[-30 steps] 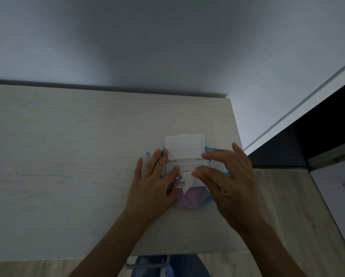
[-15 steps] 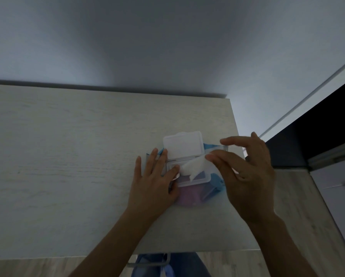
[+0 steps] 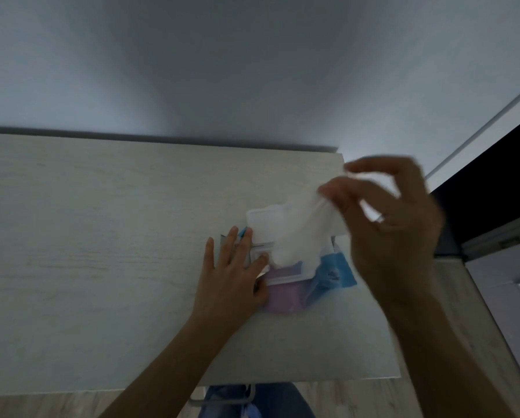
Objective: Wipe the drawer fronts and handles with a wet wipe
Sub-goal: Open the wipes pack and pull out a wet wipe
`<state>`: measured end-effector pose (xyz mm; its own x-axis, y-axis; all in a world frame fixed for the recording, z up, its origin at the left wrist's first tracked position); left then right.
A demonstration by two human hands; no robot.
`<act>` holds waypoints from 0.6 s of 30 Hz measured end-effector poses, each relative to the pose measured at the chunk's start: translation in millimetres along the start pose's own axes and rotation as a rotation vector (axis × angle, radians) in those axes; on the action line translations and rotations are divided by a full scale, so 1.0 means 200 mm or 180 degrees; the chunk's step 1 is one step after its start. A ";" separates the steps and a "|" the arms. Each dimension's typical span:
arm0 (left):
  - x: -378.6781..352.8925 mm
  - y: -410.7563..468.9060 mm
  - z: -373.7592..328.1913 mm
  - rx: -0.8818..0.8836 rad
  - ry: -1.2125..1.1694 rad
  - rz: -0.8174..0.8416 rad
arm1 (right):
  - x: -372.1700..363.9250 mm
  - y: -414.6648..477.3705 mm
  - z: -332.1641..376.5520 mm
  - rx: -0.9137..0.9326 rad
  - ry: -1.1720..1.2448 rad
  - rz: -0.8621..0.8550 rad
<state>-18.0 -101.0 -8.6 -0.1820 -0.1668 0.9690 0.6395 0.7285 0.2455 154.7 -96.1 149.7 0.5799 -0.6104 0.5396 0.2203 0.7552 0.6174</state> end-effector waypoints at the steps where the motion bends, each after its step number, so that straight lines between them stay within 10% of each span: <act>1: 0.00 0.00 -0.01 0.0034 -0.0030 -0.0031 | 0.03 0.04 0.02 -0.0067 0.0080 -0.0083; 13: 0.11 -0.08 -0.03 0.1009 -0.2727 -0.1068 | -0.08 -0.10 0.02 0.0076 0.0162 0.0922; 18: 0.32 -0.15 0.01 0.0424 -0.1989 -0.1883 | -0.17 -0.31 0.17 0.0642 0.0289 0.1517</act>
<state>-50.3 -132.8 45.2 -0.8585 -0.1757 0.4818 0.2247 0.7156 0.6614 94.7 -129.2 112.0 0.6464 -0.1804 0.7413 -0.2347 0.8775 0.4182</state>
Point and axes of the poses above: each hand's wrist, its own y-axis towards the middle knuckle, its own x-axis out of the back of the hand, z = x × y, the point moved 1 cm from there along y, towards the middle knuckle, and after that the axes turned 15 degrees about -x, right-handed, at the moved point
